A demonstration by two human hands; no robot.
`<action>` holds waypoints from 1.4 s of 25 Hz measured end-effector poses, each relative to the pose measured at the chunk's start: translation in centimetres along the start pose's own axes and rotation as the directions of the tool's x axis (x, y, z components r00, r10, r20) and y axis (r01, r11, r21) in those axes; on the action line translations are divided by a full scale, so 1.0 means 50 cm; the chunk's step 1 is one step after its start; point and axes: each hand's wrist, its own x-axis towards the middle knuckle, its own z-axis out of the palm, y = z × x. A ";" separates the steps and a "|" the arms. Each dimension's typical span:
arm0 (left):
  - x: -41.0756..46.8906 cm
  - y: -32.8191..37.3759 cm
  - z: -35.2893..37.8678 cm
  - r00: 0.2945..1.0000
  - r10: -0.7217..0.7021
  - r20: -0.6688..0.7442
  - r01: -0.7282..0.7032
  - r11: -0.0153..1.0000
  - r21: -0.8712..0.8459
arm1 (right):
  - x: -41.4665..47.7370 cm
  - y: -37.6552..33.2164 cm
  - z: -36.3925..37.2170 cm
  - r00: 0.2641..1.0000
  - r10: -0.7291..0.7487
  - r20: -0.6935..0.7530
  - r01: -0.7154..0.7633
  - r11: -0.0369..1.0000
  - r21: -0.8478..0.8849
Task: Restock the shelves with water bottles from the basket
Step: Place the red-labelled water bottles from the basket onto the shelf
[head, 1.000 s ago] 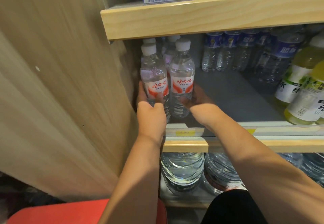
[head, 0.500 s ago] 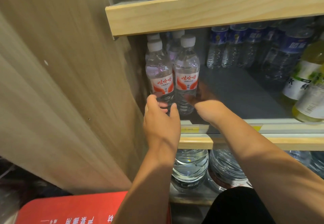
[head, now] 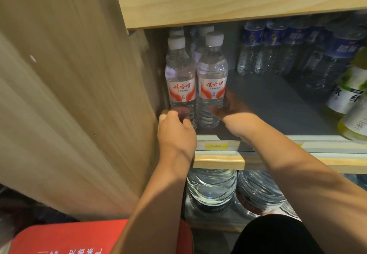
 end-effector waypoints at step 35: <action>0.007 0.003 0.000 0.998 0.000 0.063 -0.005 0.997 0.082 | 0.032 -0.025 0.036 1.000 0.025 0.008 -0.022 0.963 -0.269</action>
